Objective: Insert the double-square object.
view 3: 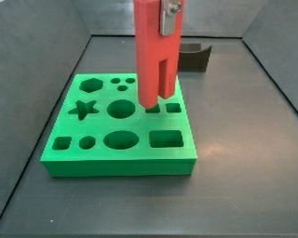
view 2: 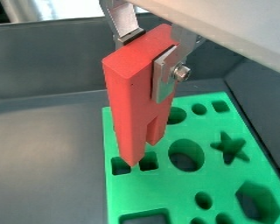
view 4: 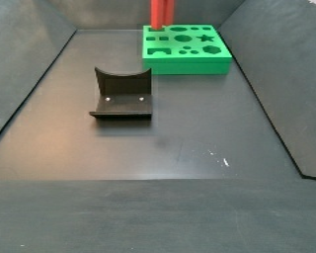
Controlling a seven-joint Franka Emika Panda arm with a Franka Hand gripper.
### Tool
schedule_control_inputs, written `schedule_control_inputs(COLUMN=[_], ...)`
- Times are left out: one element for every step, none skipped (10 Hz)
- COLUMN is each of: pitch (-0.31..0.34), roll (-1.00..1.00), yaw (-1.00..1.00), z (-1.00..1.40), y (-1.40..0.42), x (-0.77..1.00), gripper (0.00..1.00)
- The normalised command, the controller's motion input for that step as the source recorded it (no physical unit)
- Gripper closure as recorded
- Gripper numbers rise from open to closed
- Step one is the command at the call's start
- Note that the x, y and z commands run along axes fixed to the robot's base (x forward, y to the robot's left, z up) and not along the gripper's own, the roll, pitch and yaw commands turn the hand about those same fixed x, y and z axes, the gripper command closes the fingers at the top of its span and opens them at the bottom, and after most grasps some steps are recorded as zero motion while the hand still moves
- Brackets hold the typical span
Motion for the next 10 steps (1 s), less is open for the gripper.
schedule_control_inputs(pitch=[0.0,0.0,0.0,0.0,0.027,0.036,0.046,0.027,0.031,0.054], roll=[0.0,0.0,0.02,0.06,0.1,0.1,0.09,0.08,0.07,0.1], yaw=[-0.98,-0.98,-0.94,-0.87,-0.73,-0.71,-0.69,-0.69,-0.72,-0.71], z=[-0.25,-0.27,-0.27,-0.21,-0.21,-0.23,-0.23,-0.24,-0.24,-0.21], y=[0.0,0.01,0.03,0.12,0.04,0.0,0.0,0.0,0.0,0.0], x=[0.11,0.11,0.16,0.19,0.26,0.26,0.27,0.31,0.27,0.22], gripper=[1.0,1.0,1.0,1.0,1.0,1.0,1.0,1.0,1.0,1.0])
